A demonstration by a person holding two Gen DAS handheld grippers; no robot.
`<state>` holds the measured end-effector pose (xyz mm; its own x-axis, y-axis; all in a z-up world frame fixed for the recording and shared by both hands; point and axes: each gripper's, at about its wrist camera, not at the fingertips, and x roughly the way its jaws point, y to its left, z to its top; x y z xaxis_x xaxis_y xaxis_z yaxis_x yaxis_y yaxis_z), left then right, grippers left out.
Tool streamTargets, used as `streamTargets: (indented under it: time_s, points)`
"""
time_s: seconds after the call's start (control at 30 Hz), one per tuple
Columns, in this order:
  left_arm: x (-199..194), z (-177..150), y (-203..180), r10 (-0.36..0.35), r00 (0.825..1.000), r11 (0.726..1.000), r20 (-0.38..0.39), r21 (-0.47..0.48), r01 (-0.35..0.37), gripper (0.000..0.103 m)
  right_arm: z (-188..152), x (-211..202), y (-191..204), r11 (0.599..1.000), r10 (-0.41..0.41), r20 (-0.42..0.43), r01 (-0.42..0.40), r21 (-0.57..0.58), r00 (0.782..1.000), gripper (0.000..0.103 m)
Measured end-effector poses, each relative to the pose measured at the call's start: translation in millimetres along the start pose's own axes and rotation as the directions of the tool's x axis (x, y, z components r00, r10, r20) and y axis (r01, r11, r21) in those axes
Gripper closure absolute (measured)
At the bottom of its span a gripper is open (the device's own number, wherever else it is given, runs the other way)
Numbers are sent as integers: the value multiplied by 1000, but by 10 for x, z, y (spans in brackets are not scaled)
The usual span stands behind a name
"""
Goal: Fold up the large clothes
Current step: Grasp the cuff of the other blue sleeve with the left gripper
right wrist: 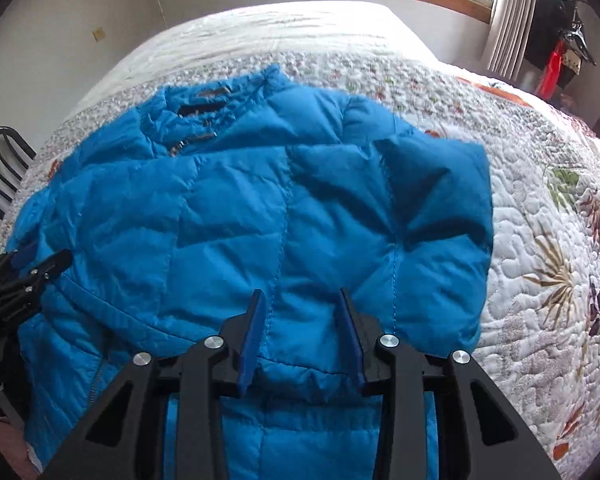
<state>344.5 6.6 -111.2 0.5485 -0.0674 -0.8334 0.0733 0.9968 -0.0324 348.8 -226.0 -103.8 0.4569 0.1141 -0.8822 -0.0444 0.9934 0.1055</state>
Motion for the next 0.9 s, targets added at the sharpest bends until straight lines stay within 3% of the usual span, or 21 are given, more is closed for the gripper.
streamTargets:
  time_s: [0.2, 0.33, 0.43, 0.63, 0.77, 0.9]
  points:
    - [39, -18, 0, 7, 1000, 1000, 7, 8, -7, 28, -27, 67, -7, 1000, -1, 34, 2, -10, 999, 66]
    - [-128, -29, 78, -13, 1000, 1000, 18, -14, 13, 30, -104, -149, -21, 1000, 24, 68, -24, -13, 997, 65]
    - [-412, -111, 269, -26, 998, 999, 53, -46, 29, 29, -195, -427, -152, 999, 41, 111, -42, 13, 993, 55]
    - [-937, -545, 887, 62, 995, 992, 79, -115, -53, 19, -491, -733, -620, 990, -43, 126, 25, 139, 991, 55]
    - [-1114, -974, 1421, 111, 993, 970, 29, -220, -102, 19, -721, -785, -988, 969, -140, 116, 112, 221, 983, 55]
    - [-1307, -1418, 2053, 138, 990, 913, 8, -389, -124, 19, -909, -782, -1366, 938, -183, 90, 146, 315, 979, 55]
